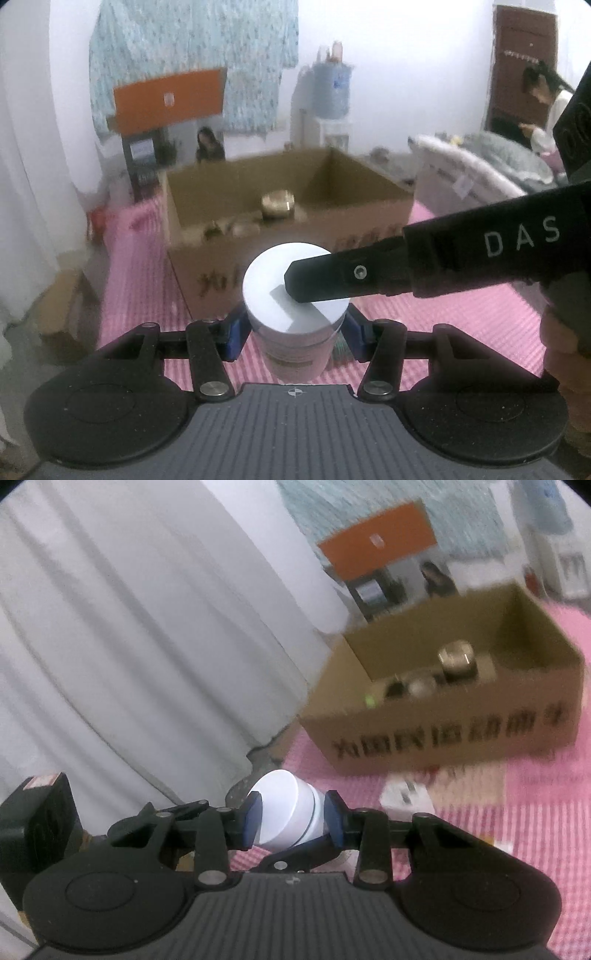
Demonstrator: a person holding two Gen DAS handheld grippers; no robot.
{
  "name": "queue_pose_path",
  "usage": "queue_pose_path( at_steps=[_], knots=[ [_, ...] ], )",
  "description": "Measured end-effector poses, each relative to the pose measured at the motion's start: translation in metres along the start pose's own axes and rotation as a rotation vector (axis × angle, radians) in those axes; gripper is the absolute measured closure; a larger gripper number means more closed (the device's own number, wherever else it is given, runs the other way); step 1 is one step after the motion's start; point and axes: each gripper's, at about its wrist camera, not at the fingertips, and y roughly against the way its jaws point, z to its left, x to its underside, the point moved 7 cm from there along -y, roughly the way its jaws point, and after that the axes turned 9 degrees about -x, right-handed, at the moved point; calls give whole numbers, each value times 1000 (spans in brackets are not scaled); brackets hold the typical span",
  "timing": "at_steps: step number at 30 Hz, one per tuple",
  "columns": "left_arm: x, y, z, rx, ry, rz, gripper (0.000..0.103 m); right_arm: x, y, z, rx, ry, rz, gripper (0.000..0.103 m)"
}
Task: Organize rigid objects
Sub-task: 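Lift the white pill bottle and carry it to the box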
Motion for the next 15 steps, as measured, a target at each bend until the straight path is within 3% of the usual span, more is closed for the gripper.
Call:
queue_pose_path(
  at_steps=[7,15],
  knots=[
    [-62,-2,3,28,-21,-69,50,-58,14,10,-8,72,-69,63],
    [-126,-67,-13,63,-55,-13,50,-127,8,-43,25,28,-56,63]
  ],
)
